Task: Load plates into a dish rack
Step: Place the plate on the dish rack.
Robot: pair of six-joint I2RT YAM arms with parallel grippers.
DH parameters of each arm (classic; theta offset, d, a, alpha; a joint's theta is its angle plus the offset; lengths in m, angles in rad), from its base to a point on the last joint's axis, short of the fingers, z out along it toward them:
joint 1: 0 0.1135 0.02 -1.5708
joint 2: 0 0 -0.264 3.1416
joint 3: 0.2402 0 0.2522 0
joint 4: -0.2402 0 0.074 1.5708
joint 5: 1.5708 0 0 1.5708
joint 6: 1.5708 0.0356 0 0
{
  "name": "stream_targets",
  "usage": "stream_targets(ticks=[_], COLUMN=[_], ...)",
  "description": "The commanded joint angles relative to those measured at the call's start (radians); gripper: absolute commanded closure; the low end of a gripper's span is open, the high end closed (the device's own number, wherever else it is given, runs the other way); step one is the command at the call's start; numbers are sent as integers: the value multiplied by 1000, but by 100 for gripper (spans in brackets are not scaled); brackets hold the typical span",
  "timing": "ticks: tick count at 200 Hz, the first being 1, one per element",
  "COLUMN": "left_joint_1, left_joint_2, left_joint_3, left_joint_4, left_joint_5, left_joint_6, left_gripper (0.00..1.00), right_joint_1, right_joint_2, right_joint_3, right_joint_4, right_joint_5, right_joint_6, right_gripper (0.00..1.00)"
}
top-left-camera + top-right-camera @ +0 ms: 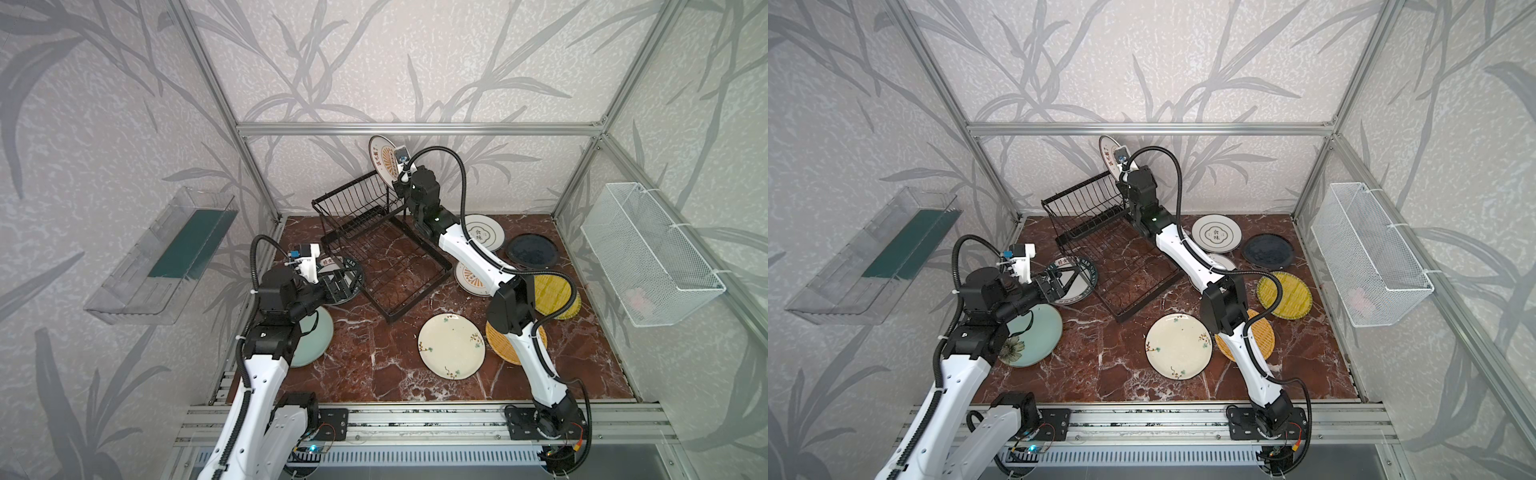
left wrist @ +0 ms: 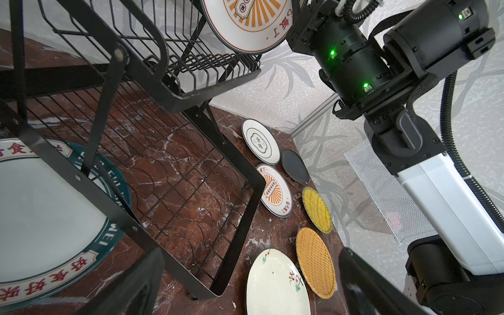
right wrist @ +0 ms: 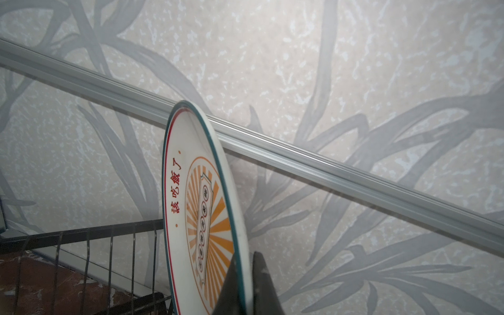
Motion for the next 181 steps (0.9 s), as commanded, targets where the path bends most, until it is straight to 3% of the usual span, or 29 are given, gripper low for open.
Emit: stream_targets(ticks=[1,129,169,181], left_joint_1=[8,16,18,19], left_joint_2=[2,-1,-3,-2], left_joint_3=[-12,-15,-17,-17], left_joint_4=[27,39,44,44], left_joint_5=[21,29,32,33], left_joint_6=[-9,-14,-20,-19], left_gripper=[1,1,1,1], right_joint_1=[5,27,27,27], right_joint_2=[-10,-4,38,50], right_joint_3=[-10,-9,110,142], right_joint_4=[67,-49,-202,-229], right_joint_5=[43,46,36,35], right_joint_6=[-21,12,49,54], right_gripper=[100,100,100,94])
